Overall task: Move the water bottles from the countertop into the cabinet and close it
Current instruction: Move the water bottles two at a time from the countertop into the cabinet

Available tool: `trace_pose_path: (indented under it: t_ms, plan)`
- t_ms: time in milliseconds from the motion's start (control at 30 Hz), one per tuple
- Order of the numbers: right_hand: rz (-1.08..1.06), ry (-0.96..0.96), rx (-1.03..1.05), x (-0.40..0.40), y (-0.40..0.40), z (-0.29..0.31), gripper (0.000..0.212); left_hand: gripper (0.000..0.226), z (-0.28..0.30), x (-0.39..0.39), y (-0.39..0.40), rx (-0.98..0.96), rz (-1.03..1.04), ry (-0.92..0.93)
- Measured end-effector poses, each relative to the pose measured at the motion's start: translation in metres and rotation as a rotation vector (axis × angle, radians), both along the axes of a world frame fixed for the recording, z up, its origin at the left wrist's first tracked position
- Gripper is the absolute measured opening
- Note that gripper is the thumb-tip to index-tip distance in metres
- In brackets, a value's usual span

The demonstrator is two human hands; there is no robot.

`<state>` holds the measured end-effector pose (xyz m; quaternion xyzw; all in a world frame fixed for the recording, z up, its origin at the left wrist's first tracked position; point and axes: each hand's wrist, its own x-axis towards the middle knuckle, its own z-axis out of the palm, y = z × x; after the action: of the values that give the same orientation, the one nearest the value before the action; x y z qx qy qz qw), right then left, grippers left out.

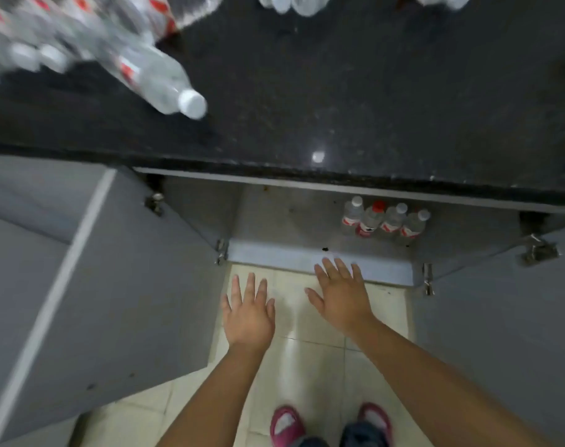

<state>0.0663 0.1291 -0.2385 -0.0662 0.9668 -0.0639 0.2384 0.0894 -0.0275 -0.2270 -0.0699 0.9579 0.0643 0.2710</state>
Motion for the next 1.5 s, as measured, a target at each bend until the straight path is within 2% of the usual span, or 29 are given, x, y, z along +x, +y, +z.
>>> trace_pose_path:
  t_ms: [33, 67, 167, 233, 300, 333, 433, 600, 700, 933, 1033, 1133, 1200, 1367, 1500]
  plan:
    - [0.022, -0.01, 0.017, 0.005, -0.011, 0.02, 0.094, 0.05, 0.023, 0.007, -0.01, -0.002, 0.015, 0.009]
    - [0.026, 0.036, 0.028, 0.009, -0.023, 0.037, 0.092, 0.05, 0.046, 0.011, -0.02, -0.004, 0.025, 0.023]
    - [0.013, 0.089, -0.057, 0.013, -0.053, 0.096, 0.065, 0.05, 0.11, 0.012, -0.048, -0.014, 0.041, 0.087]
    - [-0.018, 0.095, -0.152, 0.006, -0.075, 0.139, 0.067, 0.051, 0.15, 0.006, -0.066, -0.022, 0.046, 0.147]
    - [-0.006, 0.279, -0.116, 0.0, -0.087, 0.173, 0.06, 0.052, 0.185, -0.001, -0.083, -0.028, 0.049, 0.213]
    - [0.0, 0.29, -0.116, -0.006, -0.09, 0.191, 0.055, 0.052, 0.201, -0.006, -0.091, -0.028, 0.048, 0.252]
    - [-0.062, 0.4, -0.135, -0.02, -0.086, 0.218, 0.036, 0.053, 0.236, -0.02, -0.104, -0.028, 0.033, 0.363]
    - [-0.16, 0.542, -0.129, -0.045, -0.057, 0.253, 0.042, 0.056, 0.258, -0.042, -0.099, -0.012, -0.036, 0.414]
    - [-0.176, 0.467, -0.059, -0.061, -0.036, 0.252, 0.05, 0.058, 0.255, -0.059, -0.09, -0.037, -0.084, 0.374]
    - [-0.154, 0.386, -0.043, -0.122, -0.006, 0.232, 0.05, 0.068, 0.246, -0.132, -0.068, -0.143, -0.232, 0.335]
    - [-0.15, 0.377, -0.078, -0.16, 0.01, 0.228, 0.049, 0.059, 0.247, -0.175, -0.056, -0.276, -0.384, 0.287]
    - [-0.174, 0.394, -0.109, -0.195, 0.031, 0.222, 0.046, 0.039, 0.247, -0.209, -0.041, -0.459, -0.569, 0.182]
    - [-0.187, 0.403, -0.116, -0.214, 0.044, 0.218, 0.045, 0.034, 0.247, -0.224, -0.03, -0.502, -0.671, 0.139]
    - [-0.242, 0.437, 0.004, -0.264, 0.088, 0.226, 0.044, 0.031, 0.268, -0.267, 0.012, -0.447, -0.647, 0.257]
    - [-0.482, 0.476, 0.062, -0.307, 0.136, 0.24, 0.051, 0.028, 0.296, -0.293, 0.058, -0.282, -0.524, 0.425]
